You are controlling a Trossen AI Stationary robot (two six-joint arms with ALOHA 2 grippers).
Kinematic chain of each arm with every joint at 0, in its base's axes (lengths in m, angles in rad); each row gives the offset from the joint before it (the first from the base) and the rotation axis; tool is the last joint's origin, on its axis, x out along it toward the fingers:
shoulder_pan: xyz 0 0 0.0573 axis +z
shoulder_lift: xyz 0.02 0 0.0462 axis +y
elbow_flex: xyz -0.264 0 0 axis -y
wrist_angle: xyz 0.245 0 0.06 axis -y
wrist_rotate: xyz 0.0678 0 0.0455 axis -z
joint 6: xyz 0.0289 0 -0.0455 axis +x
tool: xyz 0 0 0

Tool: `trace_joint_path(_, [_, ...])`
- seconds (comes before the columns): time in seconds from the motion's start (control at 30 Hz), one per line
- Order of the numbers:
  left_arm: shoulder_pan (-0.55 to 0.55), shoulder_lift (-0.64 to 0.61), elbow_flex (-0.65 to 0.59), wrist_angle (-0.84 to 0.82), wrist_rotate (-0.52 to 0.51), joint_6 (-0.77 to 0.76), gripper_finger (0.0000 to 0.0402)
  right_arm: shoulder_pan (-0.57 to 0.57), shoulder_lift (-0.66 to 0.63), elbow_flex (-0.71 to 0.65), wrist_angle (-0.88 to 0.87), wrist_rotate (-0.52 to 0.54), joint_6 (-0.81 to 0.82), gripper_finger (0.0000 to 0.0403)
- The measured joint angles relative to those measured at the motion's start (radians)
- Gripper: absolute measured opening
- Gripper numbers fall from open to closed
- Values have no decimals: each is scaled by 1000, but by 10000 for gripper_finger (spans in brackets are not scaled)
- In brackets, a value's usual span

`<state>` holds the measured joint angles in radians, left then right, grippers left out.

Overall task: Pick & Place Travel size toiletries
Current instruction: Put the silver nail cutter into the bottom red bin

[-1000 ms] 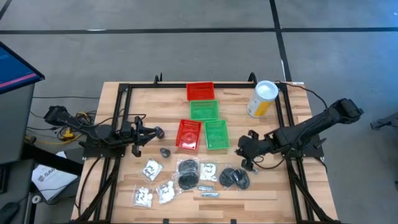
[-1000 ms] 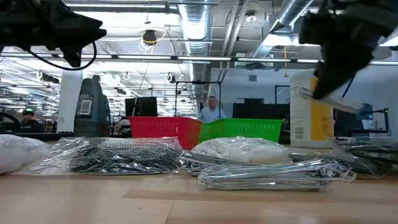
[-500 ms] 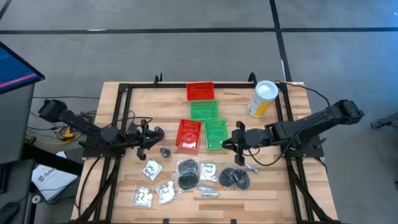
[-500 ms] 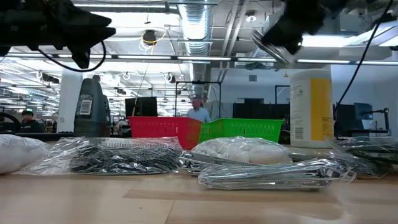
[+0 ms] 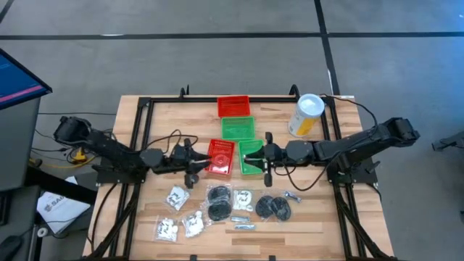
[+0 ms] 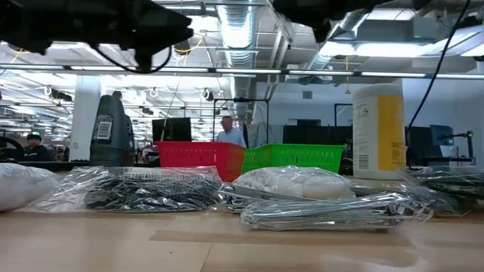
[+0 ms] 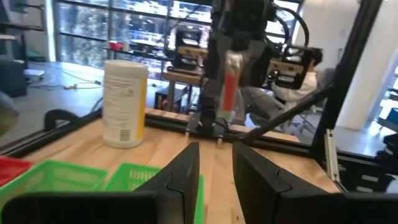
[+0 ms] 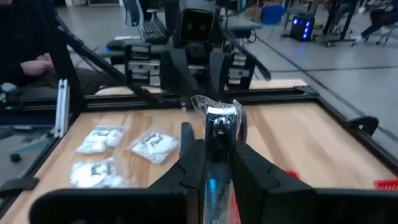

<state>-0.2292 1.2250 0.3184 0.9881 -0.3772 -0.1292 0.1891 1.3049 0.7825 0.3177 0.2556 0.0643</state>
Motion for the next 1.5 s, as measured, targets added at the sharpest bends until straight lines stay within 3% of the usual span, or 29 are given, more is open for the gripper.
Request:
trace_joint_path(0.27, [120, 130, 105, 24, 189, -2, 93, -32, 85, 59, 50, -47, -40, 42])
trace_joint_path(0.43, [148, 193, 148, 29, 248, -2, 131, -43, 129, 113, 42, -48, -78, 42])
trace_joint_path(0.63, [149, 212, 151, 51, 253, 1, 184, -61, 180, 168, 48, -49, -105, 42])
trace_joint_path(0.83, [153, 217, 158, 77, 253, 27, 208, -76, 212, 189, 79, -54, -117, 42])
trace_joint_path(1.5, [159, 216, 158, 112, 251, 46, 194, -110, 331, 242, 210, -154, -109, 42])
